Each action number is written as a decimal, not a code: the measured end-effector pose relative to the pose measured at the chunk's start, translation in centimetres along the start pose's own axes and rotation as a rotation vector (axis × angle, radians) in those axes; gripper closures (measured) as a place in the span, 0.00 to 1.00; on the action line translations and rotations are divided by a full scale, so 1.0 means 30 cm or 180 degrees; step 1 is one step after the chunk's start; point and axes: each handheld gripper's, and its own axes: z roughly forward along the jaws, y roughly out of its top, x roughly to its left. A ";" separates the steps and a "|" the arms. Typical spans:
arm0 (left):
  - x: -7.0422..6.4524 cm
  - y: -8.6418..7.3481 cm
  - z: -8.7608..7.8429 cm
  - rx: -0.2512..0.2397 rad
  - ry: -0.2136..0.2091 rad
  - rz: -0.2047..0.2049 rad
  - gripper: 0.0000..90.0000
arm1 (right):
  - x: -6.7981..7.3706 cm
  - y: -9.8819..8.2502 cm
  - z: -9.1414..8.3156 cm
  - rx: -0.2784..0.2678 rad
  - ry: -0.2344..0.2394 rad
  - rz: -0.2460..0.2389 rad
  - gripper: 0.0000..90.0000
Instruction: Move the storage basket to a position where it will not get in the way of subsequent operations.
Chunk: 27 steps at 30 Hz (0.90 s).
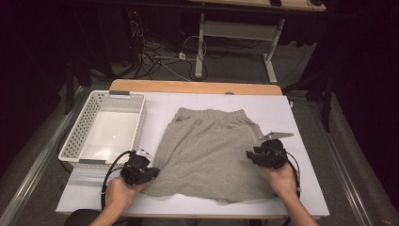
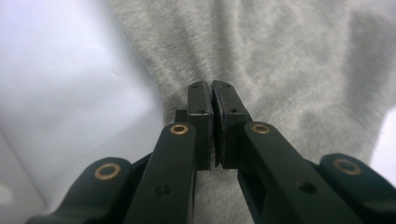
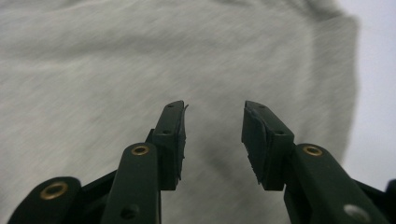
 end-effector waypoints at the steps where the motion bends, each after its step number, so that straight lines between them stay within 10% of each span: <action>1: -0.002 -0.005 -0.002 0.0003 -0.0040 -0.0011 0.94 | 0.013 -0.017 -0.005 -0.0004 0.0052 -0.0029 0.66; 8: -0.026 0.028 -0.036 -0.0398 0.0011 0.0091 0.70 | 0.087 -0.106 -0.042 -0.0098 0.0324 -0.0167 0.61; 16: 0.008 0.207 -0.024 -0.0711 0.0068 0.0020 0.56 | 0.125 -0.145 -0.056 -0.0192 0.0438 -0.0207 0.60; 27: 0.122 0.443 0.065 -0.0596 0.0294 -0.0178 0.52 | 0.117 -0.170 -0.084 -0.0324 0.0397 -0.0212 0.58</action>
